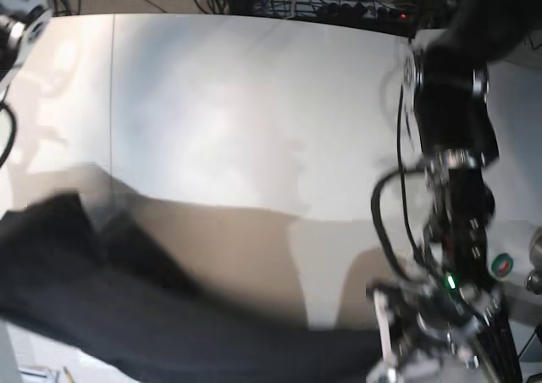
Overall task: Layout the t-shirt on the table in an organized manner, then fold the t-shirt properly
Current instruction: 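Lower the shirt flat onto the table with both grippers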
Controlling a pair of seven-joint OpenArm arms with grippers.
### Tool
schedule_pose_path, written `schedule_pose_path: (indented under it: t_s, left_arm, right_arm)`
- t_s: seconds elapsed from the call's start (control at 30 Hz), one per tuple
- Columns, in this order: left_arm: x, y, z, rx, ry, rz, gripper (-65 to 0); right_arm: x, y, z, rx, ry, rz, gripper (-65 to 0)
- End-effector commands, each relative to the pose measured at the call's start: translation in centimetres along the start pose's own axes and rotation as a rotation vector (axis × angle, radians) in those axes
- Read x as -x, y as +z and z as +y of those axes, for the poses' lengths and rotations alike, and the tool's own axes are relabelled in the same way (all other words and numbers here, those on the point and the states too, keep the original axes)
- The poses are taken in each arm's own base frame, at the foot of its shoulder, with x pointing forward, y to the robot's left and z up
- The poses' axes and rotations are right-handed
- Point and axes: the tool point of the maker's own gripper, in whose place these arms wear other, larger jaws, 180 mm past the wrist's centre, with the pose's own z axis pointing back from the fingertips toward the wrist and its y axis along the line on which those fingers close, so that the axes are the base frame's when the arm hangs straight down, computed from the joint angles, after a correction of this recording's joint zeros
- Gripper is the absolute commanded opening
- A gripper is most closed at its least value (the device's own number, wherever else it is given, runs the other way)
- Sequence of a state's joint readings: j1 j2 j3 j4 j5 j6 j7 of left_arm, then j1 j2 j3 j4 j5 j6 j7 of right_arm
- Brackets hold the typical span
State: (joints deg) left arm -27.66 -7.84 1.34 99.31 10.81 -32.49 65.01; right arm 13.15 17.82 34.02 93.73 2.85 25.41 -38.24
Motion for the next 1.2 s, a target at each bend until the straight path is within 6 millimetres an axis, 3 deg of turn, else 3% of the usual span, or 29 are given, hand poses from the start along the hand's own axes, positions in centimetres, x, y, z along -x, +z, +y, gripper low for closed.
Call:
schedule_pose_path:
  t_s: [0.0,0.1,0.23,0.33,0.43,0.6,0.8,0.97,1.07,1.17]
  left_arm:
    - [0.7,0.2,0.2,-0.017,-0.006,0.006,-65.0]
    - [6.8,-0.6,-5.0,0.096,-0.017,0.128,-65.0]
    - [12.8,-0.9,-11.5,0.243,-0.008,0.21,-65.0]
    - [16.0,-0.8,-15.3,0.33,0.008,0.251,-65.0]
    - [18.4,-0.8,-17.2,0.346,0.065,0.28,-65.0]
    - [21.3,-0.9,-17.0,0.307,0.165,0.319,-65.0]
    - [21.7,-1.0,-16.5,0.294,0.178,0.328,-65.0]
    - [21.0,-1.5,-15.8,0.282,0.177,0.317,-65.0]
    - [21.8,-1.5,-16.2,0.293,0.177,0.34,-65.0]
    - [22.7,-1.6,-16.8,0.308,0.18,0.366,-65.0]
  right_arm:
    - [0.6,-0.1,-1.0,0.026,-0.031,0.0,-65.0]
    - [8.6,-1.4,1.3,-0.035,-0.118,0.189,-65.0]
    - [16.7,-2.2,3.5,-0.092,-0.221,0.386,-65.0]
    - [19.4,-2.7,4.6,-0.116,-0.262,0.41,-65.0]
    - [21.6,-2.4,5.0,-0.121,-0.274,0.41,-65.0]
    - [22.0,-2.2,5.3,-0.124,-0.269,0.391,-65.0]
    - [21.9,-2.2,5.4,-0.127,-0.27,0.399,-65.0]
    - [19.1,-3.6,5.6,-0.137,-0.257,0.347,-65.0]
    - [17.4,-4.6,6.3,-0.164,-0.215,0.328,-65.0]
    - [17.3,-5.2,7.1,-0.18,-0.229,0.336,-65.0]
